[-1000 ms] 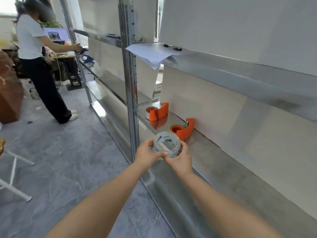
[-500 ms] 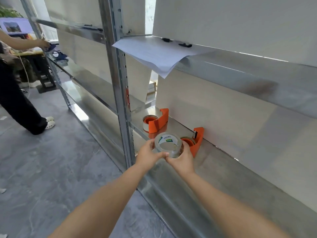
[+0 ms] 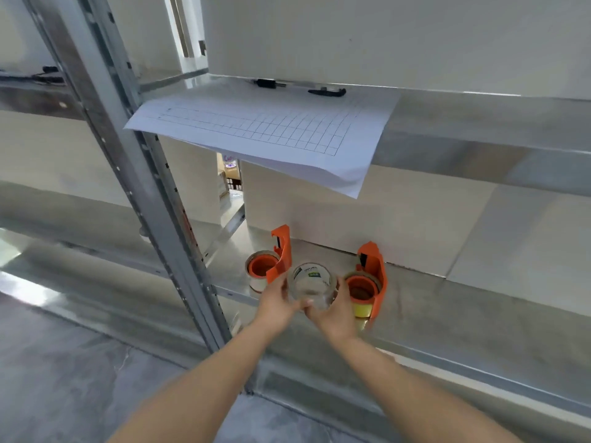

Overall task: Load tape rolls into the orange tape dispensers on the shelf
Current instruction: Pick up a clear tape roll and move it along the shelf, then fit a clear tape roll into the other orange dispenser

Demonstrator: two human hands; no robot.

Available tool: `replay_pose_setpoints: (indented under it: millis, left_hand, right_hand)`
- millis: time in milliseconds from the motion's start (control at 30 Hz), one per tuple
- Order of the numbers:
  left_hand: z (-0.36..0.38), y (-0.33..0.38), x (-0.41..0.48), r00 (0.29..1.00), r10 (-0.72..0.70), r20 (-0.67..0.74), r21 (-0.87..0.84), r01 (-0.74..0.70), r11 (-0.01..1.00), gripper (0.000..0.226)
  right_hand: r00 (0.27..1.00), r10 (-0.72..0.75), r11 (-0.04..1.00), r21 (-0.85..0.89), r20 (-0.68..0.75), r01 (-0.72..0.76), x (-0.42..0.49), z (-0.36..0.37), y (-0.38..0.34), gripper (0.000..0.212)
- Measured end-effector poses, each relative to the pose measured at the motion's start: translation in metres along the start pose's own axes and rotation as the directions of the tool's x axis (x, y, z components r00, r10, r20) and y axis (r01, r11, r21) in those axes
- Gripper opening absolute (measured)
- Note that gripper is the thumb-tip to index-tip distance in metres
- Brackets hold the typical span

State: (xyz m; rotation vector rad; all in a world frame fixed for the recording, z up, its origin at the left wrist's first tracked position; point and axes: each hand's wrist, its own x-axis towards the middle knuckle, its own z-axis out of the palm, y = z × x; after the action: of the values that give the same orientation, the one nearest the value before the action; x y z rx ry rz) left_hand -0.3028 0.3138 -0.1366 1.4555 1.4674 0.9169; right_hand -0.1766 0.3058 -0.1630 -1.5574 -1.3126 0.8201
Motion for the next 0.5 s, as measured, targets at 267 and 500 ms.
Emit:
replay_pose_setpoints:
  millis: [267,500]
  left_hand:
    - [0.009,-0.013,0.018,0.999,-0.029,0.032,-0.045,0.03,0.999,0.061]
    - [0.016,-0.014,0.03,0.998,-0.048,0.042,0.001,0.048,0.999,0.064]
  right_hand:
    - [0.999,-0.02,0.992,-0.121,-0.025,0.017,0.015,0.016,0.02,0.077]
    - [0.994,0.109,0.989,-0.102,0.003,-0.109,0.022,0.024,0.031,0.09]
